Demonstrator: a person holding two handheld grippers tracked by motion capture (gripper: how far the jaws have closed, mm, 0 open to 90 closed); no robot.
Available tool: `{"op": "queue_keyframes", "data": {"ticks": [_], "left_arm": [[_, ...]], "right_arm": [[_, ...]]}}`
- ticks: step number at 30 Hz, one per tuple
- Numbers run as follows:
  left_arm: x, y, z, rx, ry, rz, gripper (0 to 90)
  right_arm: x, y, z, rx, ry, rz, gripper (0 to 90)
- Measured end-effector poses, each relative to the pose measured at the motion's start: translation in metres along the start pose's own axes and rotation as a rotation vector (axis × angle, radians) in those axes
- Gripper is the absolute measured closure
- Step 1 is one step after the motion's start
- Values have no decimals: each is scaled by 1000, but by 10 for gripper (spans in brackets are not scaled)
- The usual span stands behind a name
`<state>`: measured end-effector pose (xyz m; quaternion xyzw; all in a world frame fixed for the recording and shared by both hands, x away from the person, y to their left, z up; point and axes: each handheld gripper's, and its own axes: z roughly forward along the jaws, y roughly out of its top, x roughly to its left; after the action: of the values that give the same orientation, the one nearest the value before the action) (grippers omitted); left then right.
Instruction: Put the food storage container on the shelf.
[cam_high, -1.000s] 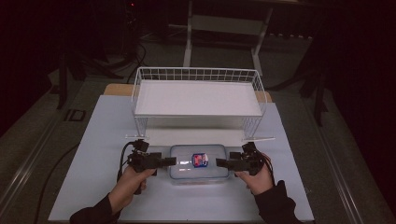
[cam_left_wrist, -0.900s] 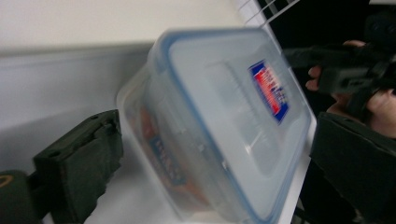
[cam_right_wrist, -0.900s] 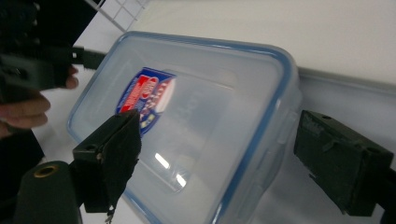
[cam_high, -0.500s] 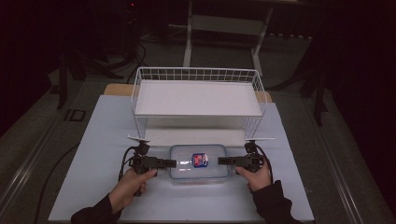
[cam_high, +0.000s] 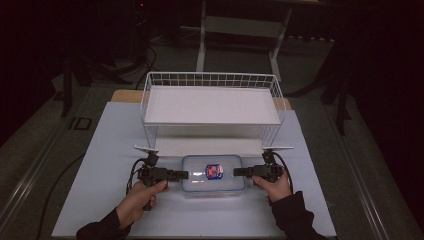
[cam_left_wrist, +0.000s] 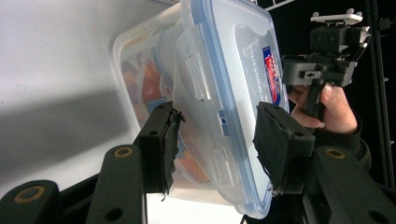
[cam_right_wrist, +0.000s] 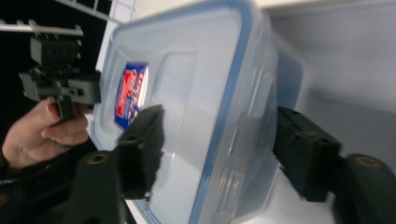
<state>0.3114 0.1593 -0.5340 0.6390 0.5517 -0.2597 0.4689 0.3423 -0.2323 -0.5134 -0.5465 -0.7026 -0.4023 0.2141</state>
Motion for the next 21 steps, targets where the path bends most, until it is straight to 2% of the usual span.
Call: {"op": "queue_keyframes", "data": {"ticks": [4, 5, 6, 11, 14, 20, 21], "left_arm": [[-2, -1, 1, -4, 14, -3, 487], [-6, -2, 1, -8, 32, 1, 487], [-7, -2, 0, -7, 36, 10, 488], [-15, -5, -1, -14, 66, 31, 498], [-20, -6, -1, -8, 89, 57, 499], [-25, -9, -2, -20, 111, 65, 501], [-27, -11, -2, -21, 117, 76, 501]], "right_arm": [[3, -1, -1, -6, -17, -4, 351], [8, -3, -1, -20, -46, -19, 350], [9, -4, -1, -25, -52, -23, 351], [16, -7, -4, -34, -71, -48, 358], [18, -8, -5, -35, -79, -61, 357], [21, -12, -5, -51, -84, -85, 357], [21, -13, -6, -57, -86, -92, 357]]}}
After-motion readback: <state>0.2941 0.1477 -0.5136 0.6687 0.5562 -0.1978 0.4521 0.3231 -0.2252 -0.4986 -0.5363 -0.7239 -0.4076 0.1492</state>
